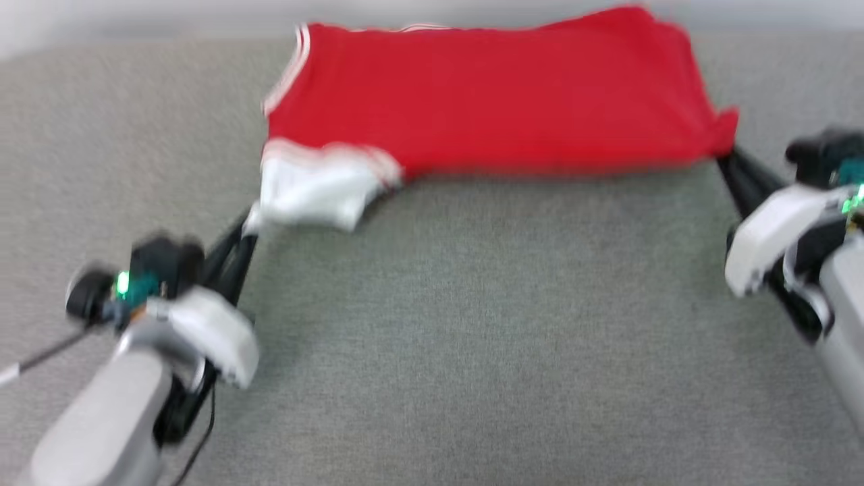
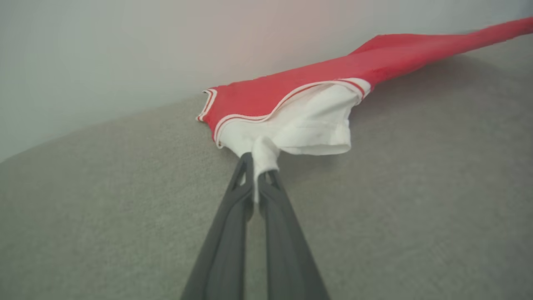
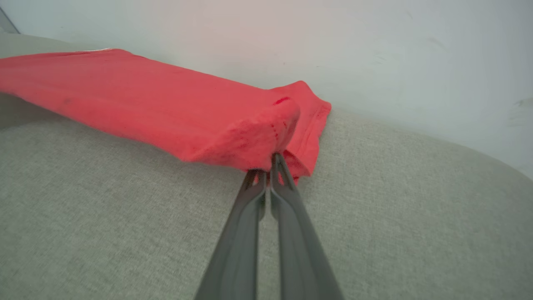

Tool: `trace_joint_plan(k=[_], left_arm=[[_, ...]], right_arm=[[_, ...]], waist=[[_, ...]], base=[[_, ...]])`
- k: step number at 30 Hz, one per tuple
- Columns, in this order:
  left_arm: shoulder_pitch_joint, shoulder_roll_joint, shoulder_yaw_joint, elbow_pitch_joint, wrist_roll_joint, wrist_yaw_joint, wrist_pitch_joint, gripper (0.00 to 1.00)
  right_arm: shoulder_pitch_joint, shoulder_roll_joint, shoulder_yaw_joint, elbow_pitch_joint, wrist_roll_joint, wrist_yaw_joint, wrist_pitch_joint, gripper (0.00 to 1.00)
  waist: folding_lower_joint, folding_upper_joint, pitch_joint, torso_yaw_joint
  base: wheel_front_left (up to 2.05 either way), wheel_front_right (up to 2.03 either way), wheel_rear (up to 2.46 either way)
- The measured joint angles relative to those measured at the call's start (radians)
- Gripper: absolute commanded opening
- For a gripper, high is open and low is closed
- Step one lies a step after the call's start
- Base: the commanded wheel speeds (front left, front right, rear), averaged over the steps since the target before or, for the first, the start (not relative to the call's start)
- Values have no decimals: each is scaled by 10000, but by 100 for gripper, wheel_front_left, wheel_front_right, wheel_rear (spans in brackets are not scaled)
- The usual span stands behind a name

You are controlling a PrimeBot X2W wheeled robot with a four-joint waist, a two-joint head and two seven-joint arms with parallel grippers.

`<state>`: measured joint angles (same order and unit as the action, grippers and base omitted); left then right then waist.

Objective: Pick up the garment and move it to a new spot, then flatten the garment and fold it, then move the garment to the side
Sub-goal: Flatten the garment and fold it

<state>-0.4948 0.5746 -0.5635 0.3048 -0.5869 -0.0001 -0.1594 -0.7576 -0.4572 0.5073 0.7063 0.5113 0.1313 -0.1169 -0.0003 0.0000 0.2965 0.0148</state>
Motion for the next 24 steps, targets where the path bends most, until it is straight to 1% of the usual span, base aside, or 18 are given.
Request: trace_joint_plan(k=[1,2,3,5,9,14,16,21,23,24], left_arm=[[0,0,0,0,0,0,0,0],[970,389,8,-719,-276,215,355,0],[970,389,8,-719,-276,215,355,0],[1830,690,-27,-1429,-606,391,859,0],[3389,1488,-182,-2566,-846,819,1622,0],[4911,1879,-362,-3977,-1402,1244,2192,0],[5339,2011,-441,-4439,-1572,1338,2372,0],[6339,2113,-652,-5338,-1998,1710,2736,0],[6667,2272,-711,-5526,-2121,1793,2874,0],[6901,2426,-723,-5664,-2240,1845,2953,0]], right_arm=[[0,0,0,0,0,0,0,0],[573,-198,182,-221,272,2,44,0],[573,-198,182,-221,272,2,44,0],[1106,-418,391,-518,571,2,88,0],[2214,-805,681,-1047,1166,4,263,0],[3684,-1310,861,-1950,1956,2,719,0],[4316,-1538,876,-2305,2067,2,1014,0],[5875,-1937,303,-3382,2548,0,1540,0],[6389,-2111,8,-3785,2552,0,1722,0],[6919,-2153,-334,-4151,2604,0,1937,0]], waist=[[0,0,0,0],[0,0,-396,20],[0,0,-396,20],[-1,0,-768,44],[-1,0,-1455,107],[-2,0,-2157,180],[-1,0,-2392,217],[-1,0,-2830,293],[-1,0,-2884,268],[0,0,-2893,240]], base=[[0,0,0],[0,0,0],[0,0,0],[0,0,0],[0,0,0],[0,0,0],[0,0,0],[0,0,0],[0,0,0],[0,0,0]])
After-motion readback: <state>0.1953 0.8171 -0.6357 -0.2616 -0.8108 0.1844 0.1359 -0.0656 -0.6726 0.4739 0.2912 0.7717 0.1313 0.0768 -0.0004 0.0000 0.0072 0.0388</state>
